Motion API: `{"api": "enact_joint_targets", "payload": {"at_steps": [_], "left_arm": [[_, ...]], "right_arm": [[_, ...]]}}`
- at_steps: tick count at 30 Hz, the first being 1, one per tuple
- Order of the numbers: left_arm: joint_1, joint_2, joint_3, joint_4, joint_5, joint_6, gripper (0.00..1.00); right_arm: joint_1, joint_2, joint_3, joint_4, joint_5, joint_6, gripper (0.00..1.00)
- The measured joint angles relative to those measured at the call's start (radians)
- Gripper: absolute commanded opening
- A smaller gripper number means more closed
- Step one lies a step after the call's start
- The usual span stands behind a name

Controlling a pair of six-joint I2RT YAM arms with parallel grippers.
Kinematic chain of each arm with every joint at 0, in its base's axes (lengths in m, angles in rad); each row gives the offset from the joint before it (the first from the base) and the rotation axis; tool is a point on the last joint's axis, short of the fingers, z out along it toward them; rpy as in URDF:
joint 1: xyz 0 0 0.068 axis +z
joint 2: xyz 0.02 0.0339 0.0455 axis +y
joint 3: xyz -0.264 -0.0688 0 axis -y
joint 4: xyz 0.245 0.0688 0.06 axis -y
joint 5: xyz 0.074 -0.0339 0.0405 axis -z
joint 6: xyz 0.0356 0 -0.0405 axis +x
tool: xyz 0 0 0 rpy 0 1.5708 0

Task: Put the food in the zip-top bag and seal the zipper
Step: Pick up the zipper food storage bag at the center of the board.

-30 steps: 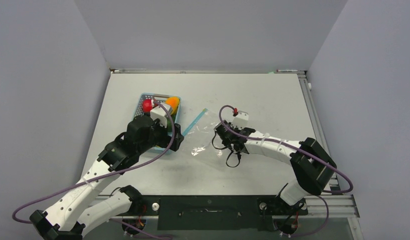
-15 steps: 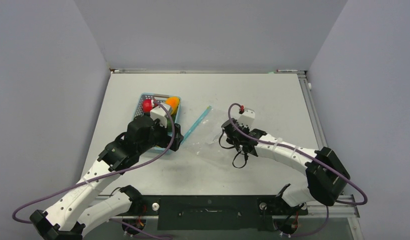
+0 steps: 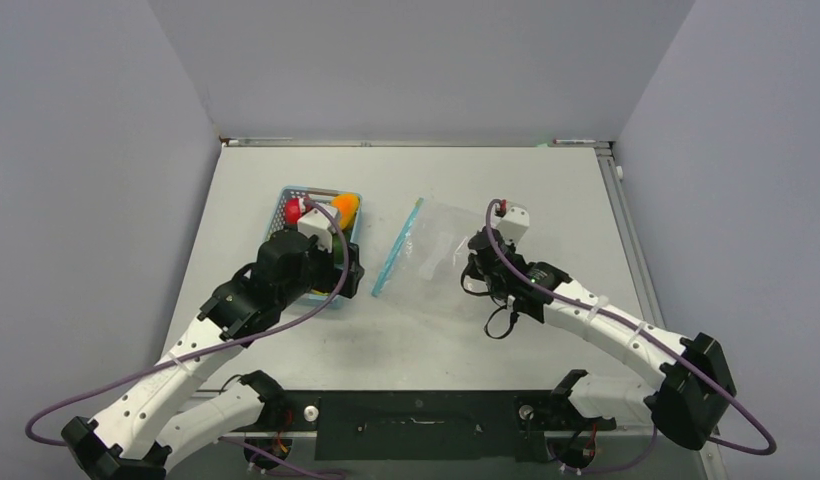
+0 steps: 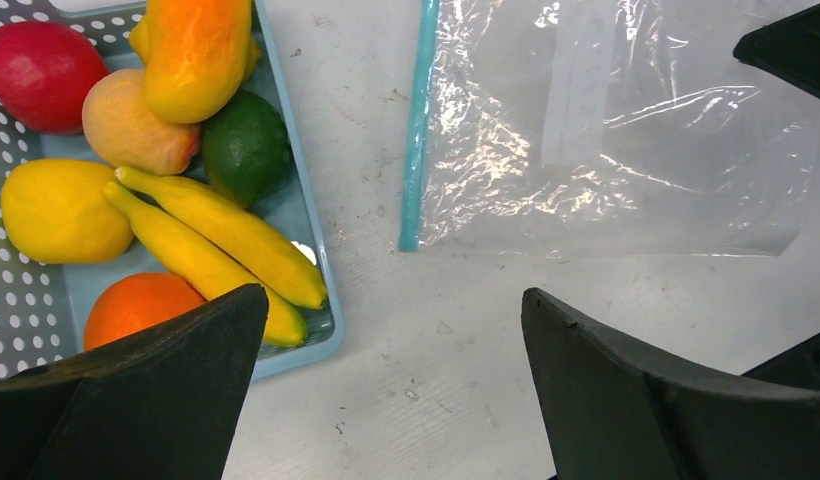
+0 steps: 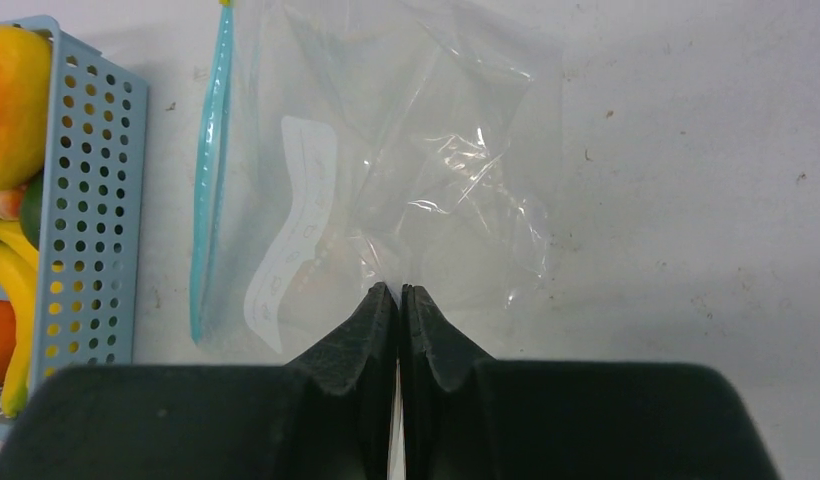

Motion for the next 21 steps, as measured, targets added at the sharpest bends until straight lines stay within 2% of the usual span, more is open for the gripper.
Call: {"api": "enact_joint_targets", "payload": {"at_steps": [10, 21], "left_arm": [[0.091, 0.032, 0.0, 0.0, 0.001, -0.056, 0.96], [0.222, 0.063, 0.0, 0.015, 0.118, -0.127, 0.97]], "right_arm": [[-0.035, -0.121, 0.0, 0.0, -0.071, -0.112, 0.05], [-0.105, -0.185, 0.043, -0.021, -0.222, -0.204, 0.05]]}}
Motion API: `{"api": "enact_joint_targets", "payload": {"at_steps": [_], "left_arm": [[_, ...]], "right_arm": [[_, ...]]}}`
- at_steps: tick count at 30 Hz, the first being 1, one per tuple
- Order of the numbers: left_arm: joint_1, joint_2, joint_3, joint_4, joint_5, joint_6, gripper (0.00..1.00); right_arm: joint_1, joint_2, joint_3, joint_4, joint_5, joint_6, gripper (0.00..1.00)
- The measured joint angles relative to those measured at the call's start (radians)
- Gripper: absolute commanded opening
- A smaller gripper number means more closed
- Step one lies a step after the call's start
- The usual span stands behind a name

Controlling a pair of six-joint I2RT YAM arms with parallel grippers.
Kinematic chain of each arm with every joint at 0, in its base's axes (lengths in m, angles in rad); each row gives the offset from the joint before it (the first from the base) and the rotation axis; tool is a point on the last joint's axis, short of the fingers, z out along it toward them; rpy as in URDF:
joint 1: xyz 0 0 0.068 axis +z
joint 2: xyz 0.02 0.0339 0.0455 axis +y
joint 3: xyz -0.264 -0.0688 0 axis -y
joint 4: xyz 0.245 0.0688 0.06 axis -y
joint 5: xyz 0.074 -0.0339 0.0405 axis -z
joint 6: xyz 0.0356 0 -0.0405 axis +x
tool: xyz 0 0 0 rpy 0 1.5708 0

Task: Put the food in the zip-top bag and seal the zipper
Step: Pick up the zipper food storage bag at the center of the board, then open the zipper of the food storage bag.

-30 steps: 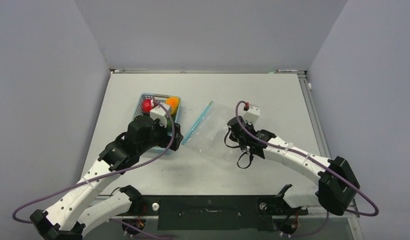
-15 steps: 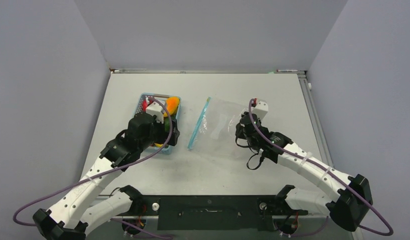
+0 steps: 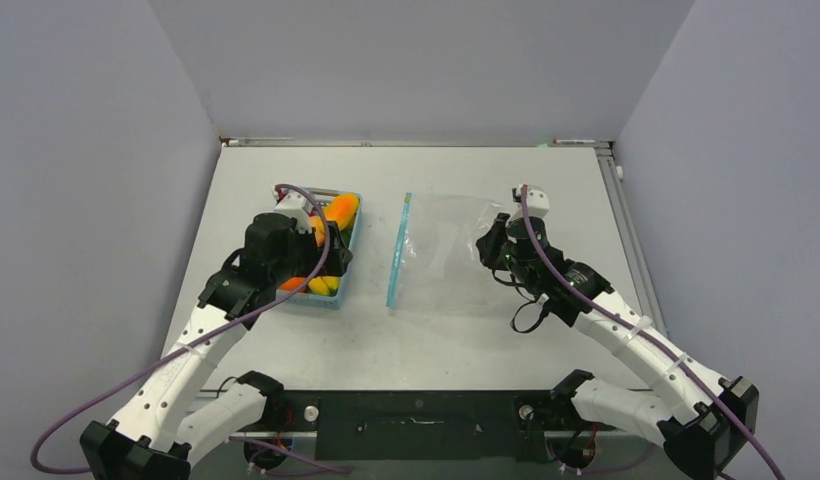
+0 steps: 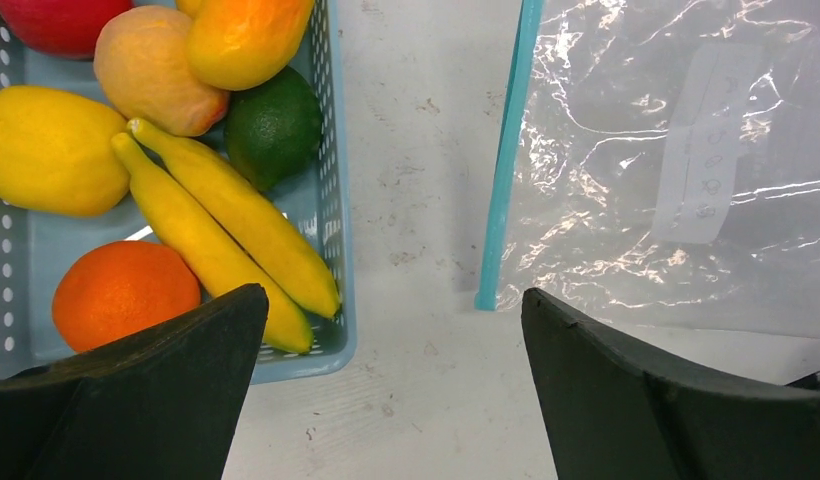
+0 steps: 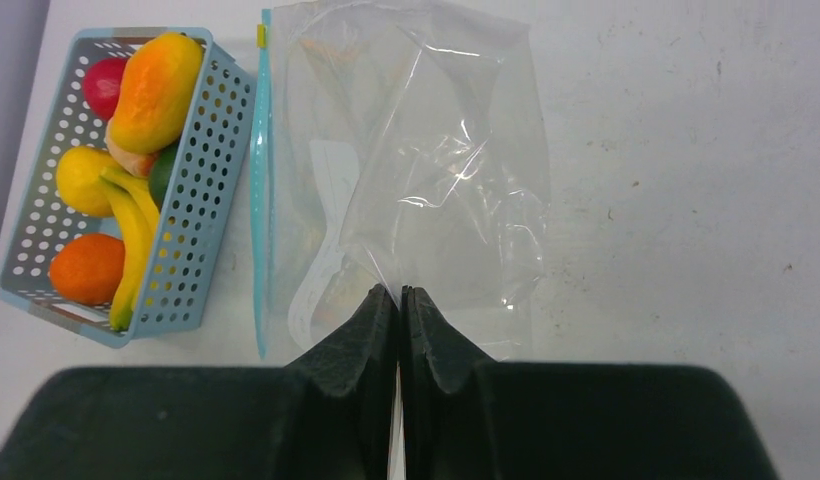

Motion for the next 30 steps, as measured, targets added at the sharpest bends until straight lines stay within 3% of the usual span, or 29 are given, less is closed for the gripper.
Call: {"api": "enact_joint_targets", "payload": {"at_steps": [11, 15, 30], "left_arm": [[0.198, 0.004, -0.111, 0.107, 0.274, -0.166, 1.0], [0.238, 0.004, -0.145, 0.15, 0.366, -0.229, 0.95], [0.351, -0.014, -0.298, 0.366, 0.644, -0.402, 0.91]], "right_arm": [[-0.069, -0.019, 0.108, -0.031, -0.188, -0.042, 0.05], [-0.075, -0.022, 0.159, -0.037, -0.237, -0.051, 0.05], [-0.078, -0.03, 0.278, -0.06, -0.346, -0.035, 0.05]]}}
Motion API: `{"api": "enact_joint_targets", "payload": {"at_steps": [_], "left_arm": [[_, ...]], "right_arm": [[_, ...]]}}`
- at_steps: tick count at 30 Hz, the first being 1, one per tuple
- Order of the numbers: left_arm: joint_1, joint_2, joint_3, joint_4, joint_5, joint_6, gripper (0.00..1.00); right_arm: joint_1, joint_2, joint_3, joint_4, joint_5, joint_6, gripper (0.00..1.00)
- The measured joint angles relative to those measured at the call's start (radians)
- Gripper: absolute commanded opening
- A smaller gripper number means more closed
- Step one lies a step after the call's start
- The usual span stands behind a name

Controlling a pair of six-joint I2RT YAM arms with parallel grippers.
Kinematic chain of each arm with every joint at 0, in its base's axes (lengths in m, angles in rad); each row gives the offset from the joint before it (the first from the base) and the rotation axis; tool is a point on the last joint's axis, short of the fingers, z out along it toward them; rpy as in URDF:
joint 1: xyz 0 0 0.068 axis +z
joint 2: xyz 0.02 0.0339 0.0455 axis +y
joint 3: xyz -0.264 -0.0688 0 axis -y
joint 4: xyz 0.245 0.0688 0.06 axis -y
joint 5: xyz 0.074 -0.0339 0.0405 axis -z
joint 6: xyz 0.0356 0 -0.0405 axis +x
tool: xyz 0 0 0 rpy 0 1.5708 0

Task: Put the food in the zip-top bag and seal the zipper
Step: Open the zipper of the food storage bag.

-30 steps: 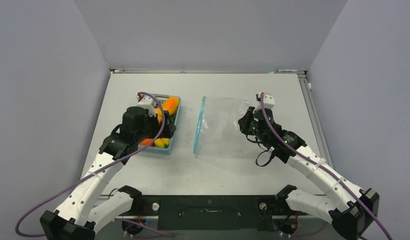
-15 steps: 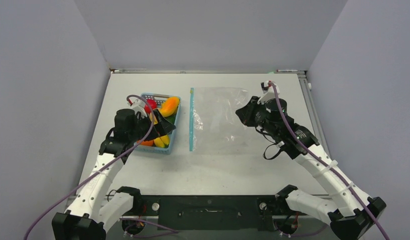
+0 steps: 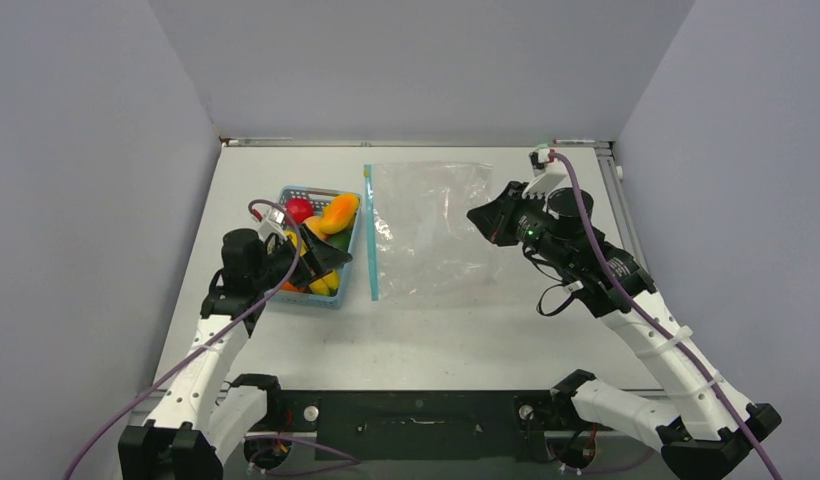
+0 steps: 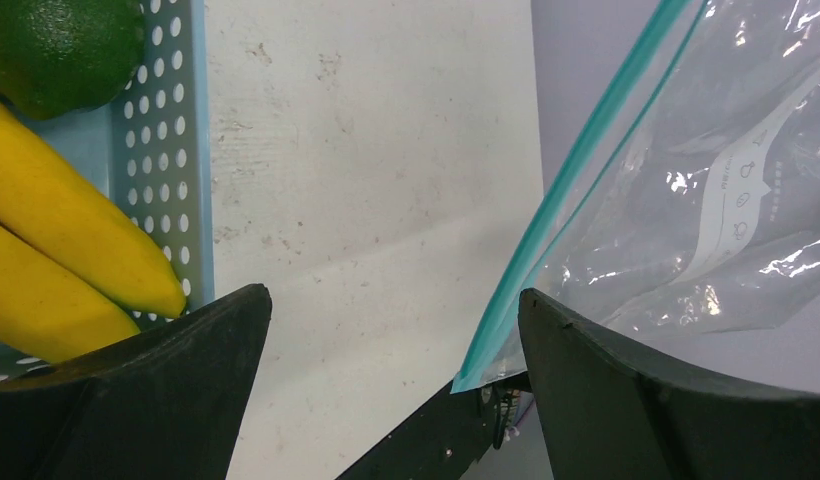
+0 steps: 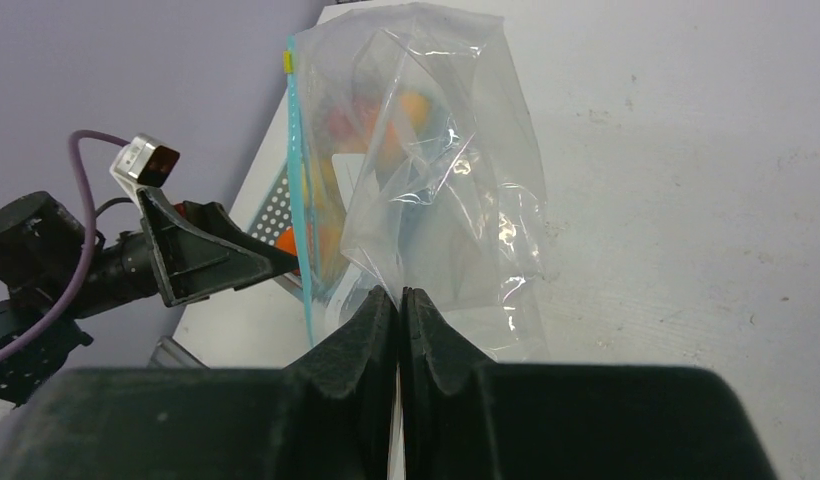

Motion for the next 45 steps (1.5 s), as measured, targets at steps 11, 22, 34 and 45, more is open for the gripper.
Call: {"api": "enact_joint_targets", "payload": {"at_steps": [11, 22, 34, 45], "left_arm": [[0.045, -0.011, -0.079, 0.287, 0.209, -0.155, 0.9], [0.047, -0.013, -0.116, 0.459, 0.303, -0.242, 0.85], [0.047, -0.013, -0.116, 0.515, 0.327, -0.27, 0.83], [0.047, -0.012, -0.118, 0.598, 0.349, -0.312, 0.83]], "right_arm": [[0.0, -0.002, 0.055, -0.019, -0.056, 0.018, 0.05], [0.0, -0.012, 0.086, -0.031, -0.11, 0.034, 0.05], [0.0, -0.027, 0.105, -0.038, -0.155, 0.042, 0.05], [0.0, -0.03, 0.108, -0.046, -0.183, 0.053, 0.05]]}}
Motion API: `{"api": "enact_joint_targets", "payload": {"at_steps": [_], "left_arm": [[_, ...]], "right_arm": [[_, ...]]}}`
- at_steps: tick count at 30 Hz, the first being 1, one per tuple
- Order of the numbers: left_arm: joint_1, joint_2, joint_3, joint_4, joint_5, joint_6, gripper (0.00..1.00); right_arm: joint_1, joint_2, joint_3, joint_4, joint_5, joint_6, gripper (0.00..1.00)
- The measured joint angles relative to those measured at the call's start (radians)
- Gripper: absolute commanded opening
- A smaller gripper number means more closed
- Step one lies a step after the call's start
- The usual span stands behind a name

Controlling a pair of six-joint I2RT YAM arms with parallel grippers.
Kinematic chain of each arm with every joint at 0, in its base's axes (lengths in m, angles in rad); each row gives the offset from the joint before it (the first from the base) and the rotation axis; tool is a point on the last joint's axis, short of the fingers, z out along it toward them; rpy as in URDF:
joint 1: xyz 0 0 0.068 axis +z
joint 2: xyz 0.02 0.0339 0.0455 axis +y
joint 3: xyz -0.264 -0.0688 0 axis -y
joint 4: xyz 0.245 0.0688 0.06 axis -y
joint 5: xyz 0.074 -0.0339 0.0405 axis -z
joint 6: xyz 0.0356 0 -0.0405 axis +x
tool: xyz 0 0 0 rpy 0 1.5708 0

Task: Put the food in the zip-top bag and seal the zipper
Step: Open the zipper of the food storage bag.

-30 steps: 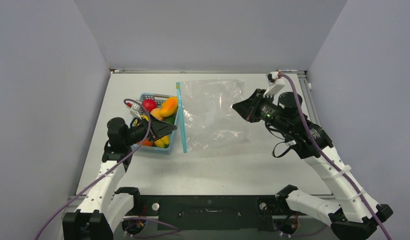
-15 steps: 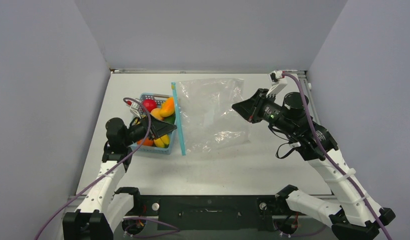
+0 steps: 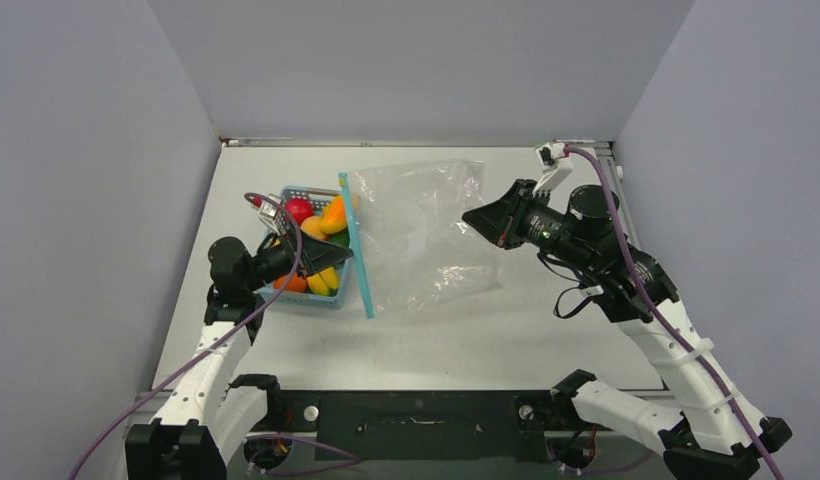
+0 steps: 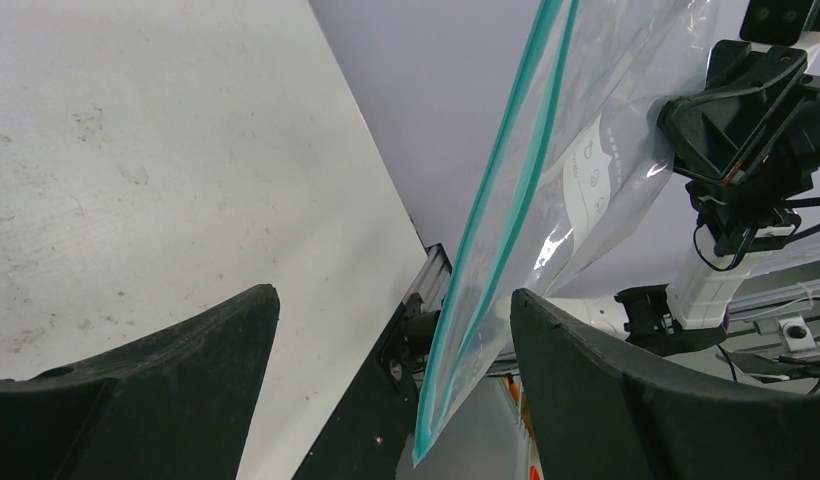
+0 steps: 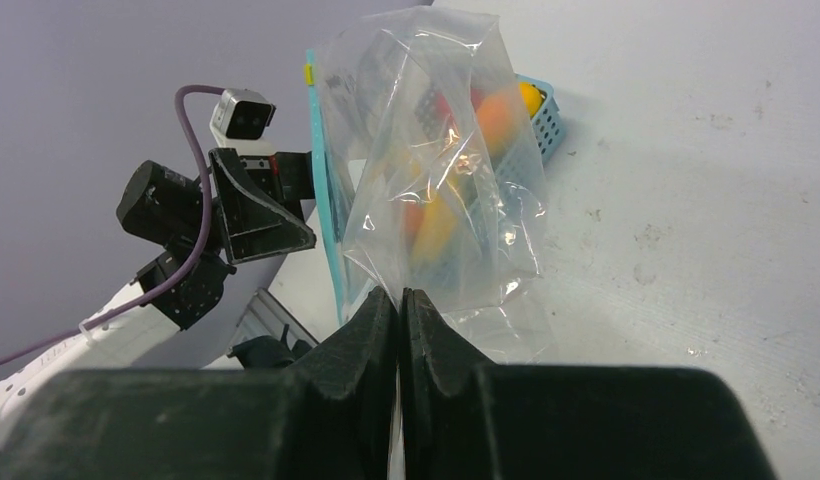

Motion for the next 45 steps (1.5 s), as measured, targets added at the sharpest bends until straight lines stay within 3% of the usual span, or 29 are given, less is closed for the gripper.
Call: {"api": "enact_joint_targets", "payload": {"at_steps": [29, 45], "left_arm": [[-0.002, -0.028, -0.009, 0.02, 0.01, -0.009, 0.81], [-0.093, -0.062, -0.009, 0.027, 0.009, 0.0, 0.82]], "right_arm": [[0.0, -0.047, 0.017, -0.012, -0.042, 0.028, 0.05], [0.0, -0.055, -0.013, 0.017, -0.074, 0.053, 0.05]]}}
